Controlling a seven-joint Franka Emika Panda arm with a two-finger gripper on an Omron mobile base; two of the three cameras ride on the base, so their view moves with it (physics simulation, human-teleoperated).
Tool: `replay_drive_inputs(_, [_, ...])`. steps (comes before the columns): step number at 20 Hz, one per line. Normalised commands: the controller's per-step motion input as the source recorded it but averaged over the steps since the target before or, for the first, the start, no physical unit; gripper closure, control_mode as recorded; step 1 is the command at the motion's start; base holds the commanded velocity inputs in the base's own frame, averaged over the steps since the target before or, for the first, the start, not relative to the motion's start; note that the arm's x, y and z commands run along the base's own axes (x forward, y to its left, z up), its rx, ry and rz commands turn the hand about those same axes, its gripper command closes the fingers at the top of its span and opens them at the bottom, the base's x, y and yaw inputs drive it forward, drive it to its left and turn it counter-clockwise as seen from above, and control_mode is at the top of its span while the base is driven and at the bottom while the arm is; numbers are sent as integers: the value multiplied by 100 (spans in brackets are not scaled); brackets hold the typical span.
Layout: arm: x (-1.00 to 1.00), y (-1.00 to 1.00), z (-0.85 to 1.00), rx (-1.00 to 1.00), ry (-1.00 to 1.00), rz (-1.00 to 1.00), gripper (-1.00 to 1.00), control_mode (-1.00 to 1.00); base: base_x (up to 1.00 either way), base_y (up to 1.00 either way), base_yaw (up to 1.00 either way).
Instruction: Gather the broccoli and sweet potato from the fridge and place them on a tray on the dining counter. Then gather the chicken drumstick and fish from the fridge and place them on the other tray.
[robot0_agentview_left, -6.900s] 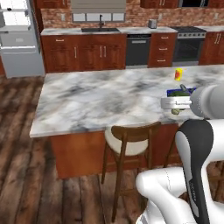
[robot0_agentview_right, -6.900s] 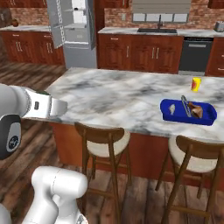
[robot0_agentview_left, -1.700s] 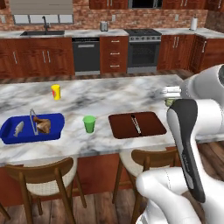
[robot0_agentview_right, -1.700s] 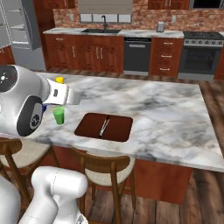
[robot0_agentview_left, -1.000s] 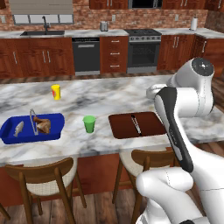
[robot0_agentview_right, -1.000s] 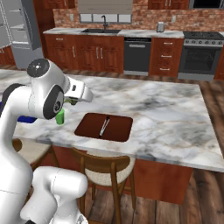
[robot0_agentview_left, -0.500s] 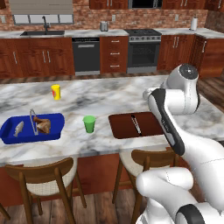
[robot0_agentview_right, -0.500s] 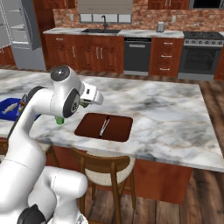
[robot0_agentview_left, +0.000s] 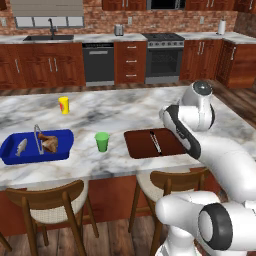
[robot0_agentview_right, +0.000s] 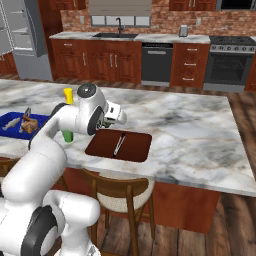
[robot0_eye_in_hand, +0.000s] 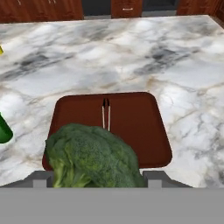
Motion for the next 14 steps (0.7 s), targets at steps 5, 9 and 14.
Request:
replay_drive_inputs(5, [34, -23, -56, -3, 9, 0, 100, -100, 0, 0, 0])
replay_drive_inputs(9, [32, -18, -49, -1, 12, 0, 100, -100, 0, 0, 0])
replay_drive_inputs(14, [34, -14, -41, 0, 11, 0, 100, -100, 0, 0, 0])
